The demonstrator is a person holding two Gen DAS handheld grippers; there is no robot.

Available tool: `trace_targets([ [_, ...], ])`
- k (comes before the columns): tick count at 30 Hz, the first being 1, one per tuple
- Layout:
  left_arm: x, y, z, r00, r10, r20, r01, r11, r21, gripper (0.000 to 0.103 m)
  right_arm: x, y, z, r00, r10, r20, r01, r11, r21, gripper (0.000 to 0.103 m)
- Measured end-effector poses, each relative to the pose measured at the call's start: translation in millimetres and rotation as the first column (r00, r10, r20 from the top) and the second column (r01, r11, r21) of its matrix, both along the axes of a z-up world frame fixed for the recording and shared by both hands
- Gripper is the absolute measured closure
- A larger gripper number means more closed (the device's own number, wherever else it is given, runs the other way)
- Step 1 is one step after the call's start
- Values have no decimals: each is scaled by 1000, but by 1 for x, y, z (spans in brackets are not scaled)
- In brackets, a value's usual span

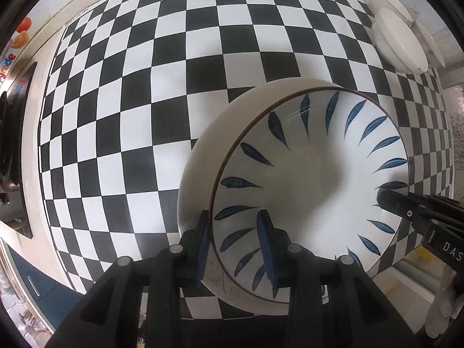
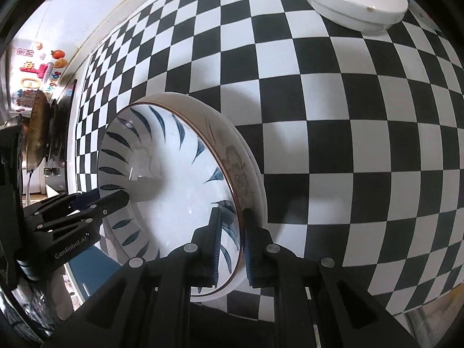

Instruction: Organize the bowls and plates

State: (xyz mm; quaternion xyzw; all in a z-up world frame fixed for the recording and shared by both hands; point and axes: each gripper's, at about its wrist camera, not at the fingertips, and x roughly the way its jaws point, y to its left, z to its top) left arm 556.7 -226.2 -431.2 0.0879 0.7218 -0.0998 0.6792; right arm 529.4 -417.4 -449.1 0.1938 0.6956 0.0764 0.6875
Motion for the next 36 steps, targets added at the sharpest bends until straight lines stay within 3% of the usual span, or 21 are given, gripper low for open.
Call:
trace_targets([
  [17, -5, -13, 2, 1000, -15, 18, 15, 999, 46, 74, 2, 14, 2, 998, 46, -42, -48, 997, -55, 87],
  [30, -8, 1, 10, 999, 37, 21, -37, 999, 21, 71, 2, 22, 3, 997, 61, -44, -65, 993, -97, 87],
  [36, -10, 11, 17, 997, 73, 39, -73, 997, -2, 67, -1, 33, 9, 994, 101, -32, -105, 980, -166, 87],
])
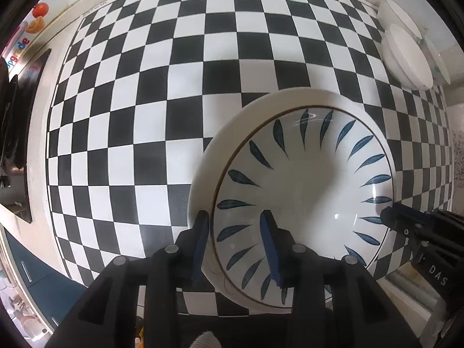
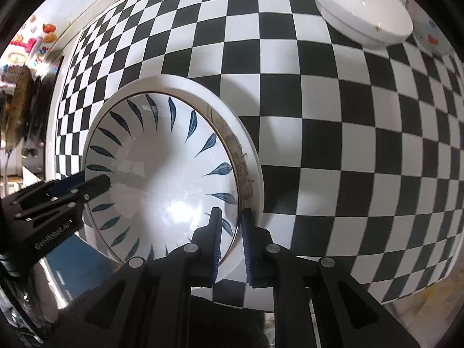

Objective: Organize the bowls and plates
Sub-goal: 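Open the right tool and lift both tools away from the stack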

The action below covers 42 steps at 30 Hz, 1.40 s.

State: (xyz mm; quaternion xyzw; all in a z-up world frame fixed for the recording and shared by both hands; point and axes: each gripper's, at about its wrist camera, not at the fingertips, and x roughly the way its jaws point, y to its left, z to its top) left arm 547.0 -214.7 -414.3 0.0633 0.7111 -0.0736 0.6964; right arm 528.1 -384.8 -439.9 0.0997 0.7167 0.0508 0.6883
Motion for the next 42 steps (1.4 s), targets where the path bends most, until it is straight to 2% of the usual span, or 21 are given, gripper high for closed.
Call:
trace_targets([
  [2, -1, 3, 4, 1000, 2, 11, -2, 1000, -9, 61, -2, 4, 7, 1000, 21, 19, -19, 998, -58, 83],
  [3, -2, 4, 7, 1000, 4, 15, -4, 1000, -19, 52, -3, 5, 9, 999, 32, 30, -29, 996, -87, 77],
  [4, -2, 5, 9, 1000, 7, 23, -7, 1000, -23, 37, -5, 6, 11, 999, 36, 37, -32, 994, -106, 72],
  [6, -3, 8, 15, 999, 11, 48, -10, 1000, -20, 17, -6, 6, 14, 998, 38, 47, -32, 992, -120, 47],
  [7, -3, 9, 17, 998, 12, 58, -11, 1000, -17, 16, -7, 5, 16, 998, 32, 55, -26, 994, -109, 26],
  [8, -4, 9, 19, 998, 8, 70, -8, 1000, -8, 16, -8, 4, 18, 998, 24, 63, -18, 995, -100, 15],
  [12, -10, 10, 29, 996, -1, 92, 1, 1000, 4, 16, -11, 0, 26, 996, -6, 85, 16, 993, -115, 15],
  [17, -24, 14, 60, 989, 7, 145, -7, 1000, 0, 16, -18, -9, 56, 985, -39, 166, 66, 985, -159, 15],
  [25, -64, 2, 146, 964, -11, 264, 17, 1000, -18, 16, -66, -5, 150, 948, -58, 313, 110, 982, -151, 15],
  [30, -84, -5, 185, 948, -25, 317, 36, 999, -29, 16, -100, -1, 208, 919, -59, 391, 117, 985, -125, 15],
  [36, -101, 0, 210, 941, 22, 337, -6, 999, -49, 16, -133, -2, 255, 893, -72, 445, 136, 984, -114, 15],
  [42, -115, 6, 229, 939, 20, 342, 1, 998, -61, 16, -150, 4, 281, 886, -51, 461, 118, 986, -119, 15],
])
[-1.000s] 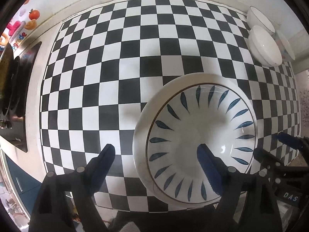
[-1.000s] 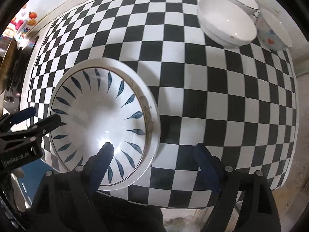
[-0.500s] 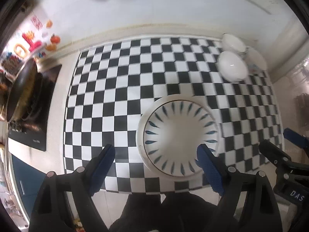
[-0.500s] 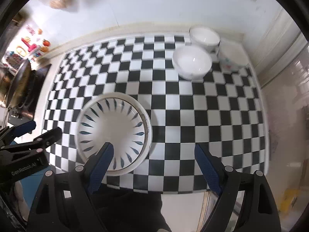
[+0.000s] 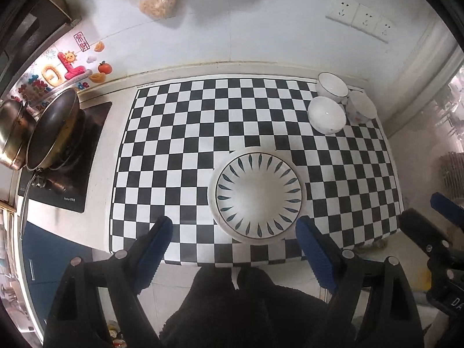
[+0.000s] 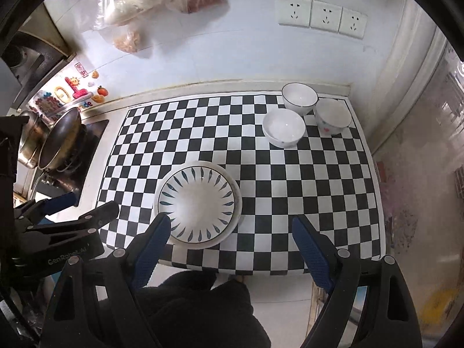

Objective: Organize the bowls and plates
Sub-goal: 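Open the right tool and lift both tools away from the stack, then grasp a plain white bowl rim with the left tool while the right tool grasps a red-patterned bowl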

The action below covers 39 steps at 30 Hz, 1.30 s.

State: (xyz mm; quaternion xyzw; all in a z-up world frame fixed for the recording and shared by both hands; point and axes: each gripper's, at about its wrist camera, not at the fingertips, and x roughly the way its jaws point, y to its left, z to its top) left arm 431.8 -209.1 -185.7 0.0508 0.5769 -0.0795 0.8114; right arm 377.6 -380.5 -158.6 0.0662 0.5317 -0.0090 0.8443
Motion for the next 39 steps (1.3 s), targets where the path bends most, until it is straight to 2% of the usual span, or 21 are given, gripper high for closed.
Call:
trace_targets([
  [6, 0, 10, 11, 1000, -11, 12, 11, 1000, -10, 16, -1, 15, 8, 1000, 7, 0, -7, 1000, -19, 15],
  [11, 15, 20, 18, 998, -40, 39, 41, 999, -21, 16, 10, 26, 5, 1000, -30, -6, 30, 999, -28, 15],
  [15, 35, 26, 20, 994, -33, 107, 34, 999, -5, 16, 21, 26, 3, 994, -90, 63, 94, 994, -61, 15],
  [18, 59, 24, 17, 988, -52, 147, 54, 998, -11, 16, 30, 19, 0, 981, -150, 126, 156, 987, -41, 15],
  [21, 81, 18, 11, 980, -79, 180, 83, 996, -18, 16, 46, 7, -11, 963, -217, 160, 232, 969, -86, 15],
  [24, 102, 4, 3, 971, -111, 212, 119, 993, -26, 16, 61, -18, -24, 941, -300, 159, 308, 951, -24, 15],
  [28, 137, -32, -18, 970, -156, 186, 164, 986, -28, 16, 81, -64, -43, 915, -387, 112, 383, 922, 56, 15],
  [33, 177, -94, -43, 971, -224, 87, 230, 971, -69, 16, 115, -134, -81, 900, -434, 47, 429, 899, 89, 15],
  [39, 217, -161, -78, 978, -209, 5, 209, 976, -55, 16, 163, -211, -141, 904, -420, -77, 427, 889, 163, 15],
])
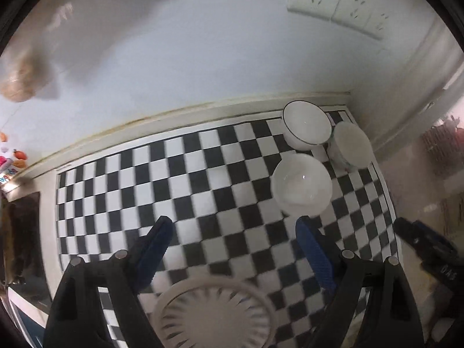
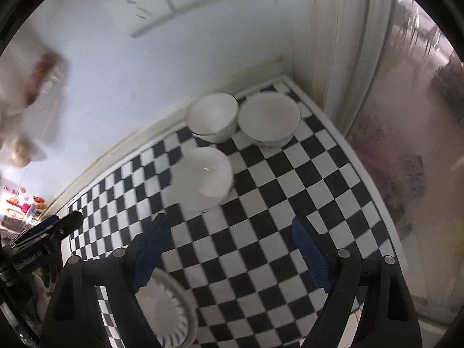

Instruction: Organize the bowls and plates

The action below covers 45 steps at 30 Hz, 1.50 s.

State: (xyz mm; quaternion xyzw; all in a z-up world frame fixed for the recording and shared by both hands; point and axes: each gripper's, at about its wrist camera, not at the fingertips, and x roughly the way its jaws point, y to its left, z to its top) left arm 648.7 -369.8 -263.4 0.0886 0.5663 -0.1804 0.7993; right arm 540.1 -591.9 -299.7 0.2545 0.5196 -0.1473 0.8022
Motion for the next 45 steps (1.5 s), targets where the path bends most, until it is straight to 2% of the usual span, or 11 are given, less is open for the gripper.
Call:
trace_targets([
  [3, 22, -29, -26, 999, 15, -50, -14, 1000, 12, 19, 24, -24, -34, 998, 38, -53, -36, 999, 38, 15],
  [5, 36, -46, -47, 996, 19, -86, -16, 1000, 27, 25, 42, -39, -59, 995, 65, -78, -59, 995, 81, 15],
  [7, 49, -59, -72, 987, 33, -160, -27, 999, 41, 41, 62, -51, -86, 990, 93, -105, -77, 986, 146, 17],
  [11, 62, -75, -113, 968, 60, -245, -49, 997, 52, 47, 91, -56, -121, 978, 157, -134, -127, 969, 213, 26],
  [15, 68, -90, -139, 955, 51, -292, -40, 998, 44, 50, 115, -53, -148, 965, 208, -157, -165, 954, 249, 45],
  [16, 70, -92, -146, 951, 50, -304, -39, 998, 43, 64, 119, -52, -153, 963, 214, -161, -168, 951, 259, 49],
  [19, 73, -98, -162, 936, 43, -349, -41, 999, 13, 82, 127, -50, -166, 959, 226, -172, -173, 945, 278, 71],
  [21, 72, -100, -162, 941, 34, -336, -33, 999, 10, 82, 131, -46, -170, 956, 240, -170, -181, 936, 302, 90],
  [23, 69, -103, -159, 945, 31, -326, -28, 1000, 13, 83, 134, -39, -168, 949, 258, -180, -204, 940, 273, 93],
  [33, 31, -106, -136, 948, 12, -317, -3, 1000, 28, 83, 106, -24, -151, 923, 313, -225, -248, 929, 275, 94],
  [45, -70, -115, -130, 924, -86, -372, 105, 994, 30, 83, -4, -25, -125, 911, 308, -275, -226, 929, 292, 94],
])
